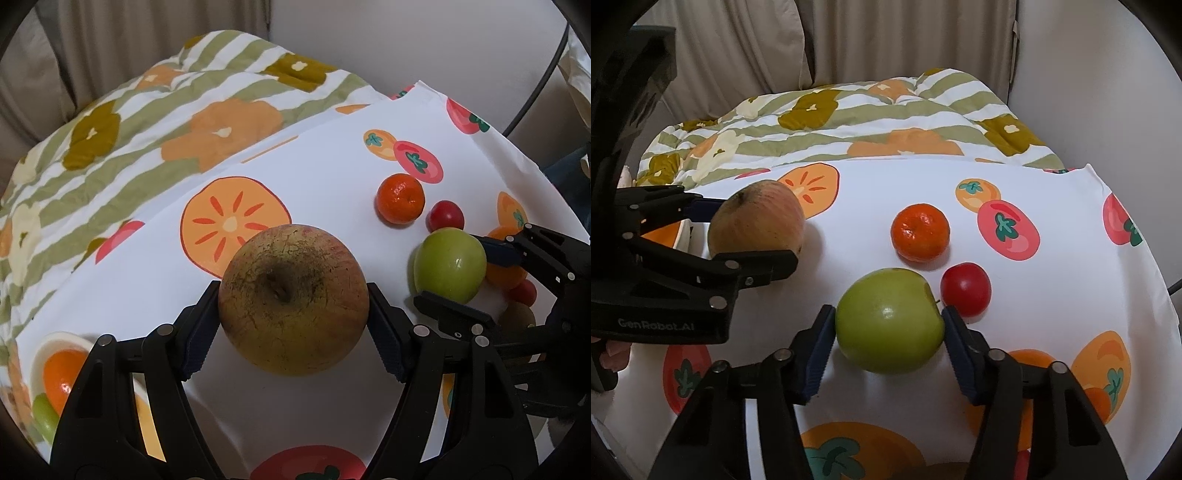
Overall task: Organize fruits
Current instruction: 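Grasp the pale apple with the left gripper while the right gripper grasps the green apple, then carry both apples over the duck bowl and lower them inside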
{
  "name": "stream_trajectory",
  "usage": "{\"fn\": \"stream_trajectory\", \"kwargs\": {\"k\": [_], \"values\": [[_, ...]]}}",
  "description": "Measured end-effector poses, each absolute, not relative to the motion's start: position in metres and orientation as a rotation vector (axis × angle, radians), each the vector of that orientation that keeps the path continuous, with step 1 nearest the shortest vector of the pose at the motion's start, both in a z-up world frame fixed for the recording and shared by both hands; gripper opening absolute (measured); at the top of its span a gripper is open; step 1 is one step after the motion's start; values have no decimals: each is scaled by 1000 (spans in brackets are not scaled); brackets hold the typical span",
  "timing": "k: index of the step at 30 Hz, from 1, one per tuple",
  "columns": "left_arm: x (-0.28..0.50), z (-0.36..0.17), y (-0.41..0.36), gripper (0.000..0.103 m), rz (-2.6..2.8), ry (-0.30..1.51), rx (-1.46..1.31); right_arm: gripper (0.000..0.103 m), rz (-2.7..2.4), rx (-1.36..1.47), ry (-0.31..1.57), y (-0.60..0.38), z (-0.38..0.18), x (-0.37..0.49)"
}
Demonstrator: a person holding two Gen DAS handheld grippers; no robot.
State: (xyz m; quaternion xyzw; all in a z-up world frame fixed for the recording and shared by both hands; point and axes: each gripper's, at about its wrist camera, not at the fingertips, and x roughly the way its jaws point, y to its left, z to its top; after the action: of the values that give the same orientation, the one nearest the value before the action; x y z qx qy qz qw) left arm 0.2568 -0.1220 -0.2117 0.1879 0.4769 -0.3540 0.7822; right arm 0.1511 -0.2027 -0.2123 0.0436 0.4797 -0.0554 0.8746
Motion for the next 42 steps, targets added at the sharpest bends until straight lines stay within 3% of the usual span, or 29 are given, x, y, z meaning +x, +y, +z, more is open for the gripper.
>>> {"fn": "stream_trajectory", "kwargs": {"k": [10, 22, 35, 42], "values": [[251, -196, -116, 79, -746, 1009, 385, 54, -107, 96, 962, -205, -193, 143], [230, -132, -87, 79, -650, 928, 293, 54, -43, 97, 876, -192, -137, 123], [192, -73, 7, 79, -441, 864, 165, 54, 127, 77, 814, -147, -85, 116], [177, -72, 67, 79, -332, 863, 115, 54, 236, 68, 807, -102, -77, 122]]}}
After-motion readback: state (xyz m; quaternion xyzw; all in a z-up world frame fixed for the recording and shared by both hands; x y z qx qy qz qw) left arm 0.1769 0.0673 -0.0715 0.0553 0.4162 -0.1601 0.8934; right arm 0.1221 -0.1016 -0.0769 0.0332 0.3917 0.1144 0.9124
